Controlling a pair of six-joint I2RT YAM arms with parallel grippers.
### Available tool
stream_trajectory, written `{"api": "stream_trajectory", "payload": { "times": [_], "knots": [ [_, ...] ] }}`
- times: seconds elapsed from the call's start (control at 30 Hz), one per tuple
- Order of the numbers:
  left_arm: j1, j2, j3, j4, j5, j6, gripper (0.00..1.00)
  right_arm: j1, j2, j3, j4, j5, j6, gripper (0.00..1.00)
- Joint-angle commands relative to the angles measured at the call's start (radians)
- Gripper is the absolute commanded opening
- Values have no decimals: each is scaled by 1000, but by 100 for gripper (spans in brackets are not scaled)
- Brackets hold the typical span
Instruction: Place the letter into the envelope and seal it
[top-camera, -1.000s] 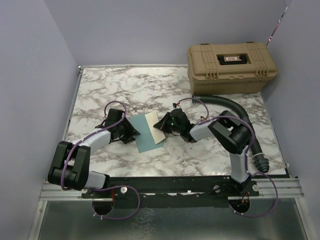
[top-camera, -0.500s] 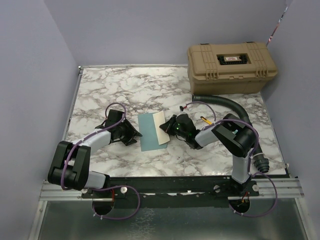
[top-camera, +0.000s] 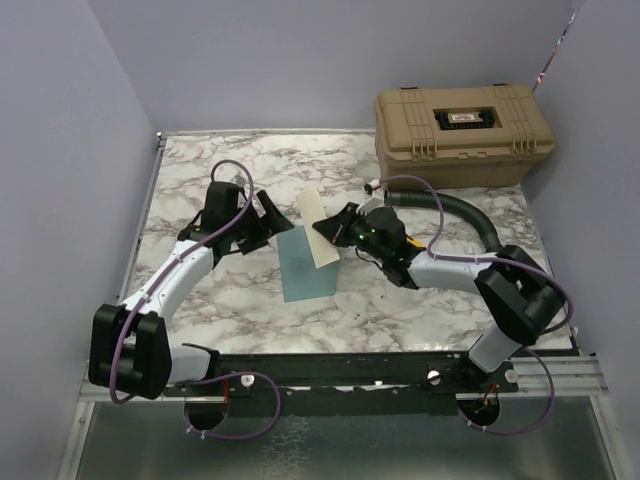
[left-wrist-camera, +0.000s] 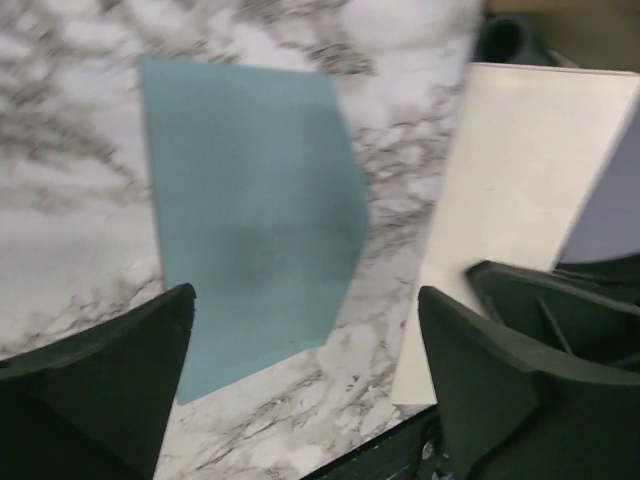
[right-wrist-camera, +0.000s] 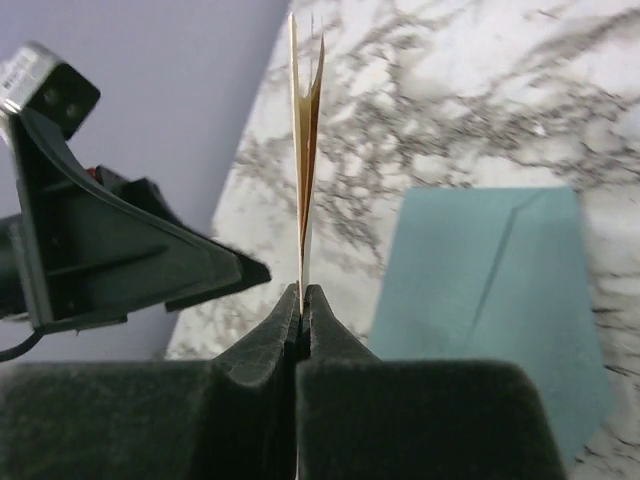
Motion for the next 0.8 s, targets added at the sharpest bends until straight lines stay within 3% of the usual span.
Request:
{"api": "stream_trajectory", "payload": {
  "times": [0.0,0.13,0.27,0.43,0.67,0.77],
  "knots": [
    [-1,-79,83,153,202,80,99,-35,-81,39,-72,-151,44,0],
    [-1,-117,74,342,303,-62,99,-82,-129,41,51,-286,188,1],
    [2,-125,74,461,345,-171,89,-107,-141,49,169,-386,357,0],
    [2,-111,53,659,378,-343,64,-114,-123,58,280,-464,487,1],
    [2,-86,84,690,410,-361,37,-115,-95,72,352,-522,545,1],
    [2,-88,83,691,419,-348,11,-114,-89,82,354,-549,536,1]
  ]
}}
